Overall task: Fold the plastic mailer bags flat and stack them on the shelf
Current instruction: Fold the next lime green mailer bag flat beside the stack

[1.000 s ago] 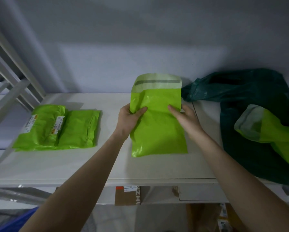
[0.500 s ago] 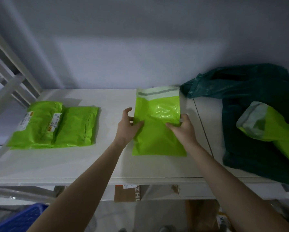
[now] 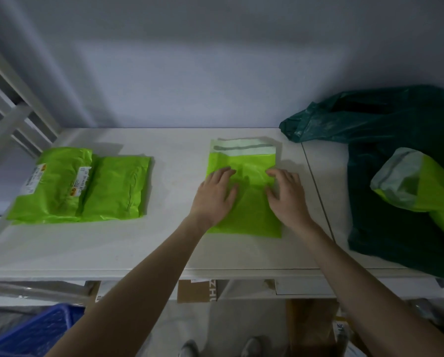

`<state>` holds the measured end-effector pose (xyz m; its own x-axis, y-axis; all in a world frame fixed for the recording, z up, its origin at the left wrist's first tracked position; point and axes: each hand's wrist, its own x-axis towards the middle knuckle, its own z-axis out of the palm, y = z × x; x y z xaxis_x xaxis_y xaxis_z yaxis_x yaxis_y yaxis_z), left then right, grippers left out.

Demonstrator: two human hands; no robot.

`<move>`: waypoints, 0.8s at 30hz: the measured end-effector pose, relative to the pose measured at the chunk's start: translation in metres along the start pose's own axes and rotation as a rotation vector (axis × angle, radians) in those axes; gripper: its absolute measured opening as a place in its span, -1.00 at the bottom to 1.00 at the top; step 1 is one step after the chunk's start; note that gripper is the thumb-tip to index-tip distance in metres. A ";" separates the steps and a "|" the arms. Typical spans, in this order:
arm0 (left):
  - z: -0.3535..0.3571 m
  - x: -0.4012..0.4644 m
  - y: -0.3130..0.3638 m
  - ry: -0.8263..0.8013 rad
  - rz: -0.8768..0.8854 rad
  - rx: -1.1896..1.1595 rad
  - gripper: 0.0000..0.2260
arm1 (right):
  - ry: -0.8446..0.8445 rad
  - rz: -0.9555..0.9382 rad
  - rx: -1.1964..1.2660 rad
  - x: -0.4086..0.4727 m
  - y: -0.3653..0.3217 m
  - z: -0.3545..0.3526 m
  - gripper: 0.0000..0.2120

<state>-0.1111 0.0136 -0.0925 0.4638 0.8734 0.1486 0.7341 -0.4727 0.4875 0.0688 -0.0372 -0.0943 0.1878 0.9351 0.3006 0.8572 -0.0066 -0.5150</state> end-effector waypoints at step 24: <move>0.019 -0.004 -0.007 -0.159 -0.064 -0.015 -0.47 | -0.516 0.087 -0.229 0.009 0.012 -0.016 -0.31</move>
<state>-0.1089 0.0107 -0.1128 0.4900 0.8715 -0.0204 0.7577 -0.4142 0.5044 0.0881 -0.0346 -0.0854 0.0532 0.9792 -0.1958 0.9419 -0.1144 -0.3158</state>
